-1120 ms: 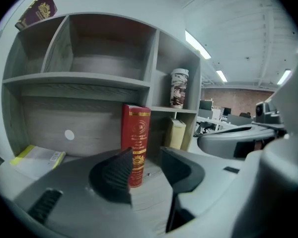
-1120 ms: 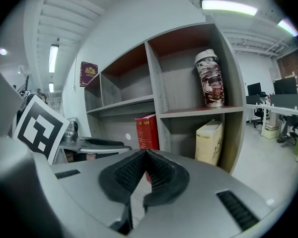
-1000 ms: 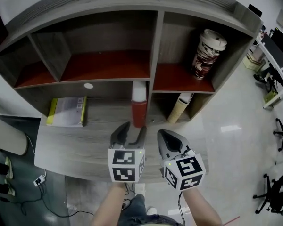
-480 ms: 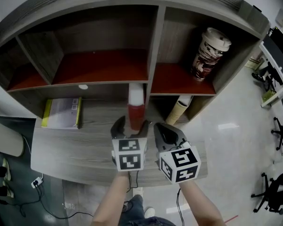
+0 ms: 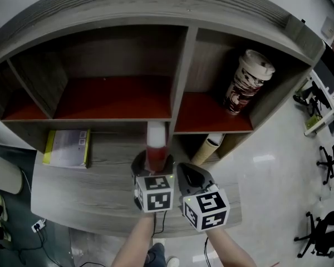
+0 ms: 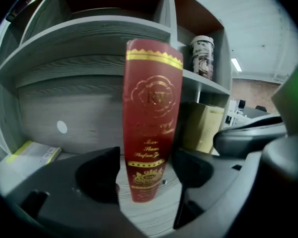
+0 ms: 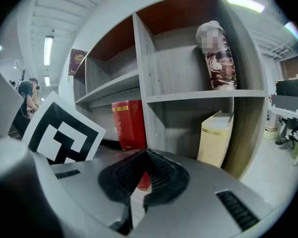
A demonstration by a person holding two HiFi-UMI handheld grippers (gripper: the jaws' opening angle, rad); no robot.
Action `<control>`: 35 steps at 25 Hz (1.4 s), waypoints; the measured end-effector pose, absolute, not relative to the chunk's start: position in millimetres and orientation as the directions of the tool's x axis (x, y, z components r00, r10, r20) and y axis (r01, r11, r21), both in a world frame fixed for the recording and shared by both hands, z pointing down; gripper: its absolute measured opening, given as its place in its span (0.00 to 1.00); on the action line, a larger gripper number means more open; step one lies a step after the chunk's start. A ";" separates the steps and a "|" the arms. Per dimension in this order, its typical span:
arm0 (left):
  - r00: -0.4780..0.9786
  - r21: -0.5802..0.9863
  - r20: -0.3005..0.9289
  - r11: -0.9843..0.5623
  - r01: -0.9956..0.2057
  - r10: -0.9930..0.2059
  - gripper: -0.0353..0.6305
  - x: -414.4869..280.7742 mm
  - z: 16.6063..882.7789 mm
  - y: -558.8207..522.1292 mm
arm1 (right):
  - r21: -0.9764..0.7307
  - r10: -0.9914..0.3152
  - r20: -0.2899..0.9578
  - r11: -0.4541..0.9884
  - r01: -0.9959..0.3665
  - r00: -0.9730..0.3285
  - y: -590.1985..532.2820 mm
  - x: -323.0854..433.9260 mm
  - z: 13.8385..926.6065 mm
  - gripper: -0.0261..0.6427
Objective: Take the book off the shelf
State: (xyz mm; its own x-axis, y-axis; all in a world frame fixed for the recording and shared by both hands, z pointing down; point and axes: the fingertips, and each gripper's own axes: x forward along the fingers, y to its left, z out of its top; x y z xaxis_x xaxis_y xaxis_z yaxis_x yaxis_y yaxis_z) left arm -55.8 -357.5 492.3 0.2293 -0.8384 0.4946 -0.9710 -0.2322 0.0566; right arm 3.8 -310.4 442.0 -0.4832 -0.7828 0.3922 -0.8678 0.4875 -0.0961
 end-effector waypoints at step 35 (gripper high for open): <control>0.208 0.013 0.486 -0.231 -0.973 -0.849 0.43 -75.2 497.4 -380.2 | -0.127 -0.751 0.431 0.498 -0.858 -0.500 -327.2 -3.0 467.0 0.05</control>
